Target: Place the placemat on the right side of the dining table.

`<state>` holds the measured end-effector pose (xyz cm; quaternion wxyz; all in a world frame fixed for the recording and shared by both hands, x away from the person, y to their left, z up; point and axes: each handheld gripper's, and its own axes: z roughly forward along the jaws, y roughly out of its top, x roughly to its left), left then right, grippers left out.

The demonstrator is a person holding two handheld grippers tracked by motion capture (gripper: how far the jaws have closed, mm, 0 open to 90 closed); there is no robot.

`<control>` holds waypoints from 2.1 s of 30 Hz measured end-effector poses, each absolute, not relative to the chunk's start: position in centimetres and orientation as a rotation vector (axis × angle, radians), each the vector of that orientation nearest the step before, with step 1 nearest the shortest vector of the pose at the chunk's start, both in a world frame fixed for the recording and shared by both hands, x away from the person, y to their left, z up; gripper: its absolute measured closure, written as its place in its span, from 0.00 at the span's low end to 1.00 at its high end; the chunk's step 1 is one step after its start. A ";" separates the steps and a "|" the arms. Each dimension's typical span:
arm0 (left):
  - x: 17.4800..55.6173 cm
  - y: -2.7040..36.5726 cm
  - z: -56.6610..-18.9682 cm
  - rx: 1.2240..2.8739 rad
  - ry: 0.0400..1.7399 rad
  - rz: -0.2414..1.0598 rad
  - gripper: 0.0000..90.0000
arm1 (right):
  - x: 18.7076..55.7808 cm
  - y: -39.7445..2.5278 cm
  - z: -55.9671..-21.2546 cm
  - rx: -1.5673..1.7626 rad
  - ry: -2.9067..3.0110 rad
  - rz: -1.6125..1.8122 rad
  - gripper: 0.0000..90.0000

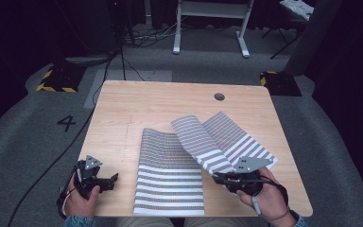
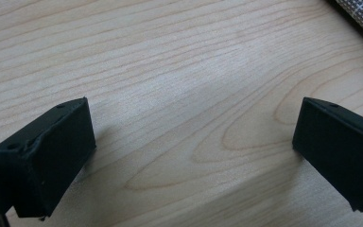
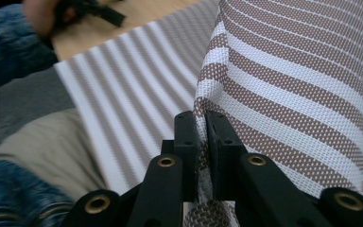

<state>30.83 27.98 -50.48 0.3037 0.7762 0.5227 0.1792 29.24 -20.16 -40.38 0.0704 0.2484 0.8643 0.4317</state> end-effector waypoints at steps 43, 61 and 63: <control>31.0 27.9 -50.5 2.056 1.391 0.476 0.00 | 31.8 -27.3 -44.5 1.224 2.269 1.173 0.41; 31.0 27.9 -50.5 2.055 1.391 0.477 0.00 | 34.1 -33.9 -49.3 1.524 2.065 0.818 0.31; 31.0 27.9 -50.5 2.055 1.391 0.477 0.00 | 34.2 -34.0 -49.4 1.540 2.048 0.830 0.28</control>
